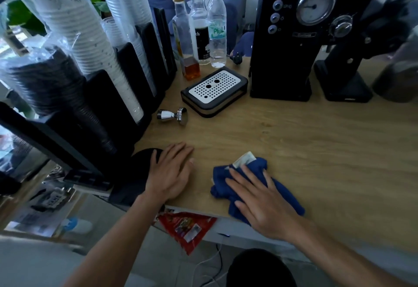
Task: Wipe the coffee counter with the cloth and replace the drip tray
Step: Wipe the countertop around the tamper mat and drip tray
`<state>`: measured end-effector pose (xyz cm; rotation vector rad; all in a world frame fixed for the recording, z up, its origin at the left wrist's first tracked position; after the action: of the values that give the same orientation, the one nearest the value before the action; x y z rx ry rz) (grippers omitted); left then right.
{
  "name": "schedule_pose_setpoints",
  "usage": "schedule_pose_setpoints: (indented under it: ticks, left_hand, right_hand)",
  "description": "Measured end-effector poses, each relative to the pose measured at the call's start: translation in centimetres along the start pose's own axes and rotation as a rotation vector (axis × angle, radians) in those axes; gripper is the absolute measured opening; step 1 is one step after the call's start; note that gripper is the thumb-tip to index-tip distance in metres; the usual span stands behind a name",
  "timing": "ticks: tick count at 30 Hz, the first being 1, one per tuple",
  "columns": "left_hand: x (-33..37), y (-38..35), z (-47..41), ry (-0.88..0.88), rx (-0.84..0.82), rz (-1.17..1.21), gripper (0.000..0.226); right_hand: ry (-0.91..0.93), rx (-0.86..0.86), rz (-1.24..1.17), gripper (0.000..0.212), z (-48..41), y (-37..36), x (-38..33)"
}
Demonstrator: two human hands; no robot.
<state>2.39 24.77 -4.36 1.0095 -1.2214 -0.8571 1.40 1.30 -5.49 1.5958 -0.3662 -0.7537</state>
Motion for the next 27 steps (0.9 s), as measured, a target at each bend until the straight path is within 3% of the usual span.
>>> schedule_pose_setpoints:
  ticks: [7,10,12,14,19,27]
  left_hand:
    - [-0.3,0.7,-0.1,0.033,-0.035,0.190,0.051]
    - [-1.3,1.7,0.2,0.032,0.018,0.165,0.044]
    - [-2.2,2.1,0.6,0.041,0.059,0.079,0.052]
    - [-2.9,2.0,1.1,0.046,0.100,-0.007,0.062]
    - [-3.7,1.8,1.7,0.133,0.186,-0.056,0.063]
    - [-3.7,1.9,1.9,0.190,0.247,-0.034,0.053]
  right_hand:
    - [0.014,-0.060,-0.005,0.048,5.7,-0.8,-2.0]
    - [-0.122,0.044,-0.380,0.050,4.9,0.7,-2.4]
    - [-0.245,0.148,-0.658,0.043,3.6,1.5,-2.3]
    - [-0.314,0.288,-0.766,0.039,1.8,2.1,-2.3]
    - [-0.425,0.422,-0.720,0.044,-4.3,2.5,-1.6]
    - [-0.471,0.289,-0.552,0.046,-13.0,1.9,1.2]
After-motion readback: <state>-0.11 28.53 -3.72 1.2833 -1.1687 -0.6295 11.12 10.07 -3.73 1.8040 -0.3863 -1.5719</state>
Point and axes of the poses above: each hand's wrist, its own z-axis away from the middle knuckle, its own y-axis out of the back of the hand, x = y × z, the point moved 4 cm from there along -z, towards the middle knuckle, and after that the axes turned 2 degrees about y, right-handed, at the moved point
